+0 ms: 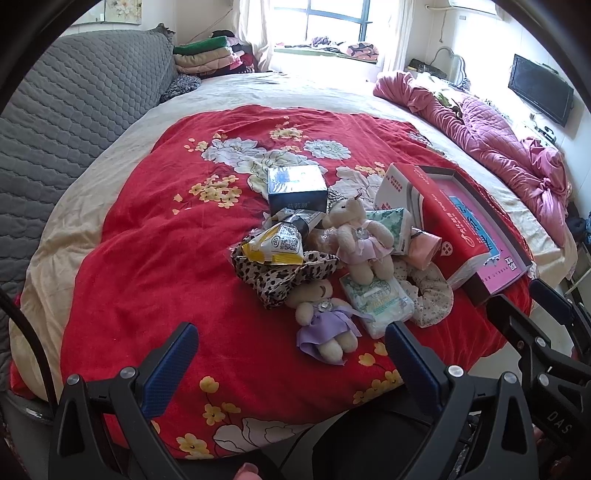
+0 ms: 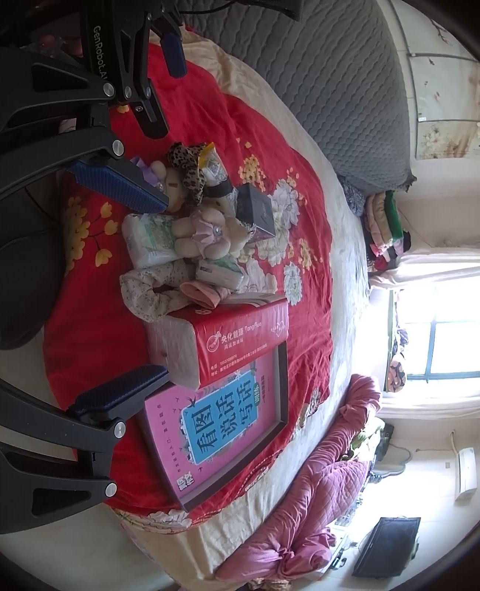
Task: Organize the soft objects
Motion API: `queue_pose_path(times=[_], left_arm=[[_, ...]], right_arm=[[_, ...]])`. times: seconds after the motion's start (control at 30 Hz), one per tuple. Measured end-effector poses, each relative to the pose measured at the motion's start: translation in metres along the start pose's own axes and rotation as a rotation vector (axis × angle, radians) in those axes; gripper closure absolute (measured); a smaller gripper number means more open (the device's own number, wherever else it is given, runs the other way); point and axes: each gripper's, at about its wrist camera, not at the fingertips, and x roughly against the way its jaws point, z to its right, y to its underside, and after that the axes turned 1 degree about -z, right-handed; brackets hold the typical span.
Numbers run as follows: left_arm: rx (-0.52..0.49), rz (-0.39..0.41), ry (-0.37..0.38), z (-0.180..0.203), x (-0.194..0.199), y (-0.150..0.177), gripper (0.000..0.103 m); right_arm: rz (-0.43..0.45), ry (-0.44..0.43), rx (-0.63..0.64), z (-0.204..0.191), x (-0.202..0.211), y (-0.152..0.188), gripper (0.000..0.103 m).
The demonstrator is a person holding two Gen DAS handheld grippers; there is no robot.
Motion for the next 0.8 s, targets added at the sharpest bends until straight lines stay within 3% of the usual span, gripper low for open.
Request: queue_pose_path(times=[0.3,0.8], left_arm=[[0.016,-0.013,0.008,-0.006,-0.005,0.001,0.001],[0.173,-0.081,0.051,-0.071,-0.043,-0.002,0.001]], right_arm=[[-0.013,-0.005,-0.004,0.001,-0.003,0.001,0.018],[-0.073,-0.025,0.074,-0.021,-0.031,0.003,0.018]])
